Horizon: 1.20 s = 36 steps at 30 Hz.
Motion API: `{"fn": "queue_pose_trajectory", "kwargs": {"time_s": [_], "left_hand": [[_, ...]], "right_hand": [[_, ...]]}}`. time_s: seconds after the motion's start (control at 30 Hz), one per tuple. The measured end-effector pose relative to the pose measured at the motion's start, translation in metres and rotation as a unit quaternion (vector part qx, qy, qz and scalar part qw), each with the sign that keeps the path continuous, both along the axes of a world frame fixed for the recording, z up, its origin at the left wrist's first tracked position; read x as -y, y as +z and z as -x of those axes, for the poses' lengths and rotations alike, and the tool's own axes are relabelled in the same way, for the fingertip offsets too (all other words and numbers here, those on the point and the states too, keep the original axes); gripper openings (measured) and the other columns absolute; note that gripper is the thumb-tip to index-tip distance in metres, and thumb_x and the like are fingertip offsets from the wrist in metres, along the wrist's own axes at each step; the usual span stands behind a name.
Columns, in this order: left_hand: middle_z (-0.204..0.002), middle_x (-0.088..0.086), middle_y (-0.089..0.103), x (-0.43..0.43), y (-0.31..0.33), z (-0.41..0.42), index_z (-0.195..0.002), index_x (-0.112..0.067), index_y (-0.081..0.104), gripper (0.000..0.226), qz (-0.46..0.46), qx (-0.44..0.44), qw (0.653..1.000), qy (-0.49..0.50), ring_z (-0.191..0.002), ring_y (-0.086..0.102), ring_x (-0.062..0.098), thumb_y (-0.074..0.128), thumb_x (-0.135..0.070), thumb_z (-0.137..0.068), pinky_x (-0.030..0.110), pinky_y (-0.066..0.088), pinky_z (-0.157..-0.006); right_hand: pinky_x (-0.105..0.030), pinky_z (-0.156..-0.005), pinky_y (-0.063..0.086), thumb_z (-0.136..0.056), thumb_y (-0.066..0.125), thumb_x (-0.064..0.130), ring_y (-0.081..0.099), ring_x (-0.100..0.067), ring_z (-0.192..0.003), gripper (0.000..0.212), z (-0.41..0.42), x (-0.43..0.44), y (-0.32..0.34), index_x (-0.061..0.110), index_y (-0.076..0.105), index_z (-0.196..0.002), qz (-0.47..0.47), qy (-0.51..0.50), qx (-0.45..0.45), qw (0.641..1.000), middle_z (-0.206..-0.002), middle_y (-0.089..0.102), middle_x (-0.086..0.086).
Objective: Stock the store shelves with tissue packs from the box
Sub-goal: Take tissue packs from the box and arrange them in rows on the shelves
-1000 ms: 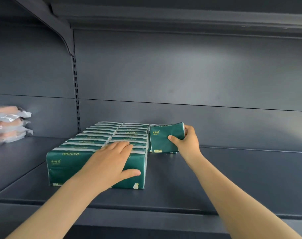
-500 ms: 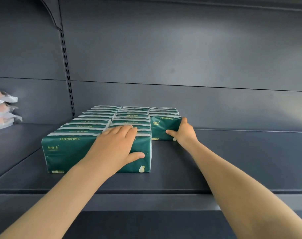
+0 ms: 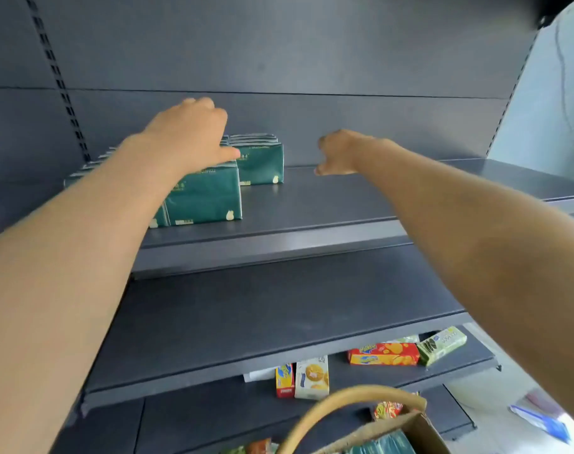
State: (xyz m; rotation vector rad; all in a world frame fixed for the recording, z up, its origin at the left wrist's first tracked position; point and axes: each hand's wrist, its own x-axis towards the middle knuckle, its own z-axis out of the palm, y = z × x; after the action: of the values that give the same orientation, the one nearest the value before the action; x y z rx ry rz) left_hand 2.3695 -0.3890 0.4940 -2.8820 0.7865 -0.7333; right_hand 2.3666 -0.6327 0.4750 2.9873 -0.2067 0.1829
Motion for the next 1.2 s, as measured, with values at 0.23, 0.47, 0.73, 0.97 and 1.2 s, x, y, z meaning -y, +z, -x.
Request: {"fn": "queue_pose_trajectory", "kwargs": {"time_s": [0.23, 0.47, 0.73, 0.97, 1.2], "left_hand": [[-0.121, 0.027, 0.050, 0.016, 0.003, 0.086, -0.120, 0.005, 0.054, 0.055, 0.005, 0.022, 1.000, 0.017, -0.113, 0.047, 0.043, 0.057, -0.042, -0.090, 0.053, 0.042, -0.092], [-0.114, 0.030, 0.052, 0.051, -0.040, 0.206, -0.117, 0.007, 0.054, 0.054, 0.005, 0.011, 0.998, 0.064, -0.104, 0.051, 0.046, 0.058, -0.039, -0.089, 0.052, 0.046, -0.088], [-0.123, 0.021, 0.052, 0.095, -0.160, 0.325, -0.124, -0.003, 0.053, 0.054, 0.051, -0.153, 0.984, 0.081, -0.115, 0.048, 0.038, 0.061, -0.041, -0.087, 0.048, 0.043, -0.096], [-0.123, 0.015, 0.052, 0.111, -0.290, 0.372, -0.122, -0.004, 0.054, 0.049, 0.008, -0.279, 0.956, 0.089, -0.116, 0.048, 0.032, 0.057, -0.041, -0.090, 0.043, 0.044, -0.091], [-0.126, 0.009, 0.050, 0.108, -0.412, 0.366, -0.123, -0.008, 0.050, 0.044, -0.038, -0.396, 0.914, 0.080, -0.114, 0.049, 0.026, 0.052, -0.041, -0.093, 0.039, 0.048, -0.083]], "right_hand": [[-0.050, -0.100, 0.042, -0.089, 0.055, 0.041, 0.046, -0.037, -0.123, 0.059, 0.107, 0.026, 0.008, 0.010, 0.041, -0.136, -0.015, 0.012, 0.057, 0.998, -0.135, 0.047, -0.015], [-0.045, -0.090, 0.047, -0.091, 0.056, 0.038, 0.052, -0.039, -0.112, 0.052, 0.231, 0.066, -0.036, 0.002, 0.048, -0.128, 0.000, 0.081, 0.048, 0.996, -0.124, 0.054, -0.019], [-0.039, -0.085, 0.045, -0.090, 0.058, 0.035, 0.052, -0.034, -0.112, 0.049, 0.342, 0.098, -0.155, 0.003, 0.050, -0.126, -0.038, 0.125, -0.076, 0.989, -0.124, 0.055, -0.015], [-0.031, -0.069, 0.042, -0.091, 0.057, 0.036, 0.053, -0.023, -0.089, 0.044, 0.389, 0.111, -0.275, 0.005, 0.051, -0.123, -0.064, 0.098, -0.203, 0.972, -0.099, 0.055, -0.006], [-0.036, -0.085, 0.048, -0.090, 0.059, 0.036, 0.056, -0.028, -0.107, 0.047, 0.400, 0.120, -0.401, 0.006, 0.050, -0.124, -0.130, 0.045, -0.300, 0.944, -0.118, 0.057, -0.012]]}}
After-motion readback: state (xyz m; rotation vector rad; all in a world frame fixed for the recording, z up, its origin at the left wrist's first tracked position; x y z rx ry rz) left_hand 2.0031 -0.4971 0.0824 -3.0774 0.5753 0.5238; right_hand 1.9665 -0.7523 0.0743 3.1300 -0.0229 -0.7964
